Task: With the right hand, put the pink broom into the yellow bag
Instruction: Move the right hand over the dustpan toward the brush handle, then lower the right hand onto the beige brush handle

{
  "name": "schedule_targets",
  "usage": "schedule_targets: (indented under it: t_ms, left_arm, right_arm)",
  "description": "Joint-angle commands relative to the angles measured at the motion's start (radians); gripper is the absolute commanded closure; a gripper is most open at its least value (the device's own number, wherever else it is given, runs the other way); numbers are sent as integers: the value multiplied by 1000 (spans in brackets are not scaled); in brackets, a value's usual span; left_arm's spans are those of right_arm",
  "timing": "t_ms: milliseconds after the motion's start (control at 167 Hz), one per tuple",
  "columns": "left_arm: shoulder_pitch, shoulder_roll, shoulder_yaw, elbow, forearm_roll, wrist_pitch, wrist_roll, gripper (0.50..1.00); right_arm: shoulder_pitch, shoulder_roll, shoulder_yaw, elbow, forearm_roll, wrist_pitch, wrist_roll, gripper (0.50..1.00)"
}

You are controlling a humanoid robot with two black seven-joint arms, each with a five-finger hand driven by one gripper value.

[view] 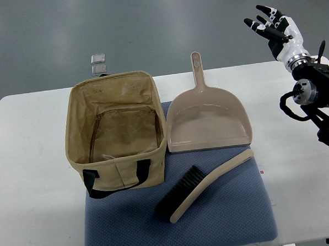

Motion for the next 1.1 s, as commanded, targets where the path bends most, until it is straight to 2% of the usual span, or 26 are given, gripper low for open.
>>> schedule_targets:
  t_ms: [0,173,341,454,597,723,824,908,1093]
  left_arm:
    - [1,0,0,0,0,0,0,500]
    - [1,0,0,0,0,0,0,500]
    - [-1,0,0,0,2,0,0,500]
    - [1,0,0,0,0,0,0,500]
    - [-1,0,0,0,0,0,0,500]
    - [1,0,0,0,0,0,0,500]
    - [1,0,2,0,1,0,0,500]
    - [1,0,2,0,0,0,0,500]
    - [1,0,0,0,0,0,0,500]
  right_arm:
    - [50,-55,-131,9,-49,-1,3,570]
    - [145,-149,-340,56,-161,4,9,570]
    - [233,-263,-510,213,-408,33,8,570]
    - [269,-325,-558,297,-587,108,8,570]
    - [299,-402,-559,415,-823,246,11,570]
    - [308,-448,-562,513,-926,356,42,570]
    - [299,-460,-578,581,-1016,413,43,570]
    - [297,-468,-633,604,-1041,421,40,570]
    - [292,-479,-722,641,-1046,387,37,570]
